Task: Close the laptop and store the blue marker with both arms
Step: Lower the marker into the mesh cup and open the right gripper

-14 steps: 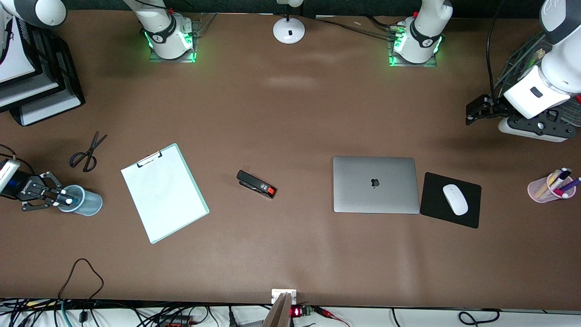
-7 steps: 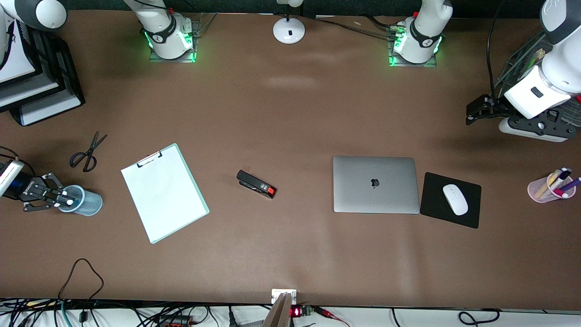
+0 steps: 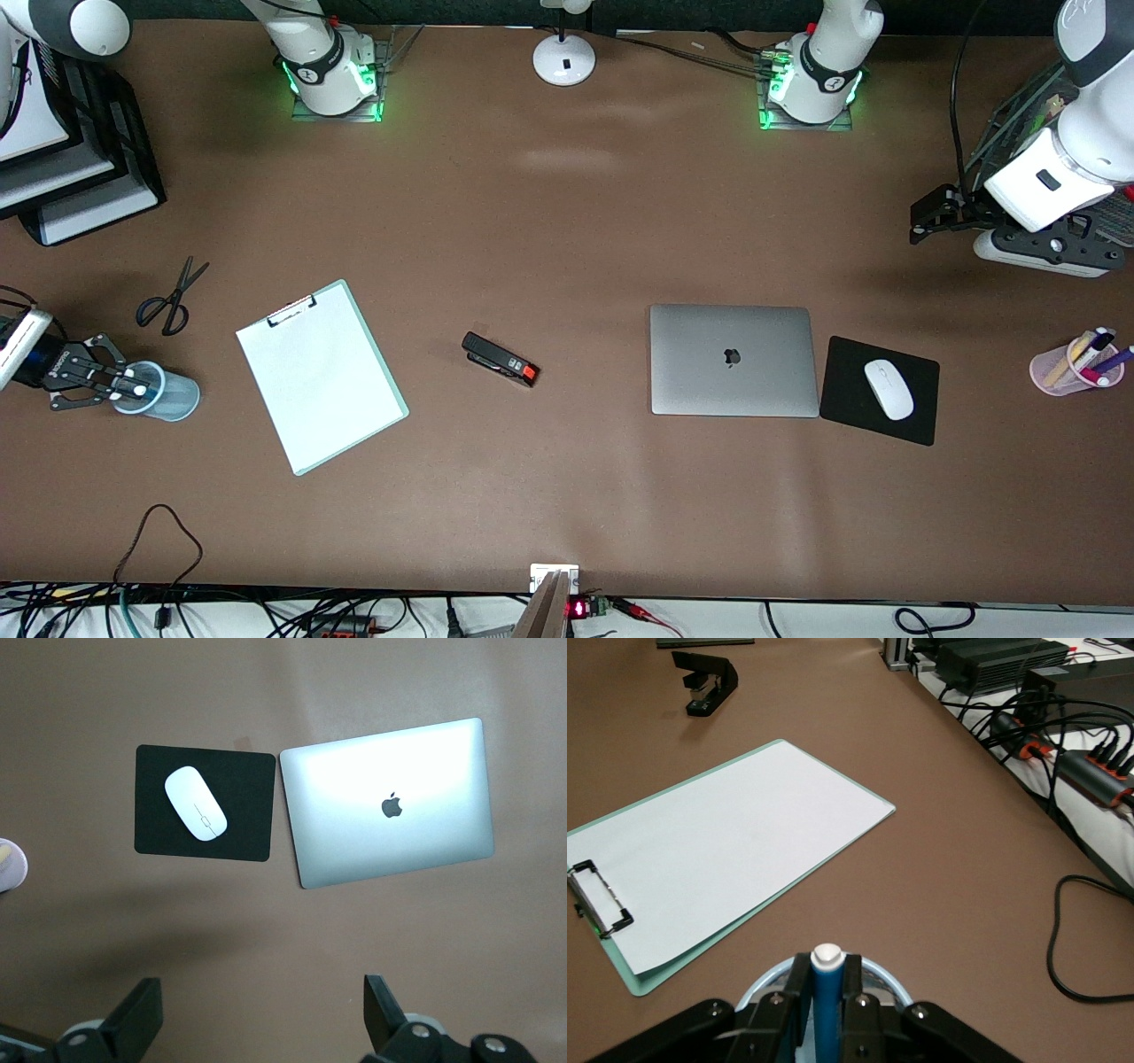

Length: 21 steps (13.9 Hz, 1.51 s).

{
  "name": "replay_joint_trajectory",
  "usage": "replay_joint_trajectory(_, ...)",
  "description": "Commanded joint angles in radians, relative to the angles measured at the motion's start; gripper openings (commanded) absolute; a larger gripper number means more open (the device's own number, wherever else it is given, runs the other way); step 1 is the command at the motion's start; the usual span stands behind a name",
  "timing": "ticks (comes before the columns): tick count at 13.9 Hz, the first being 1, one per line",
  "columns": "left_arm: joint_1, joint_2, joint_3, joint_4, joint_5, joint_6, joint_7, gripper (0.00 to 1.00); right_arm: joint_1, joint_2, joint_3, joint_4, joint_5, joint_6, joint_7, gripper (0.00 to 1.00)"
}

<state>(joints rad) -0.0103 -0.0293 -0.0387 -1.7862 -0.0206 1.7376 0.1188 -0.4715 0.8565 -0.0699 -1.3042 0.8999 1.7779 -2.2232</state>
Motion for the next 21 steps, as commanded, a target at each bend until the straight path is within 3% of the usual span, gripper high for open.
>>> replay_joint_trajectory(1, -0.002, -0.008, 0.003, -0.002, -0.007, 0.006, -0.005, 1.0, -0.018, 0.016, 0.006, 0.031, -0.045, -0.035, -0.019, 0.02)
replay_joint_trajectory(3, -0.004, 0.003, -0.001, 0.016, -0.007, 0.006, -0.01, 1.0, -0.019, 0.016, 0.006, 0.031, -0.047, -0.038, -0.019, 0.04)
replay_joint_trajectory(4, -0.004, 0.009, -0.001, 0.028, -0.007, 0.006, -0.01, 1.0, -0.018, 0.015, 0.006, 0.031, -0.047, -0.043, -0.016, 0.27)
replay_joint_trajectory(5, -0.004, 0.011, -0.003, 0.031, -0.007, 0.005, -0.01, 1.0, -0.018, 0.013, 0.006, 0.031, -0.044, -0.044, -0.01, 0.99)
replay_joint_trajectory(10, -0.004, 0.011, -0.003, 0.031, -0.007, 0.002, -0.01, 1.0, -0.015, -0.033, 0.006, 0.034, -0.044, -0.061, 0.0, 1.0)
replay_joint_trajectory(13, -0.004, 0.011, -0.003, 0.03, -0.007, 0.0, -0.01, 1.0, -0.007, -0.048, 0.002, 0.094, -0.049, -0.132, 0.089, 1.0)
replay_joint_trajectory(18, -0.004, 0.011, -0.003, 0.033, -0.007, -0.01, -0.01, 1.0, 0.03, -0.059, 0.007, 0.238, -0.13, -0.264, 0.333, 1.0)
replay_joint_trajectory(21, -0.004, 0.011, -0.003, 0.033, -0.007, -0.01, -0.01, 1.0, 0.077, -0.129, 0.009, 0.257, -0.193, -0.276, 0.453, 1.0)
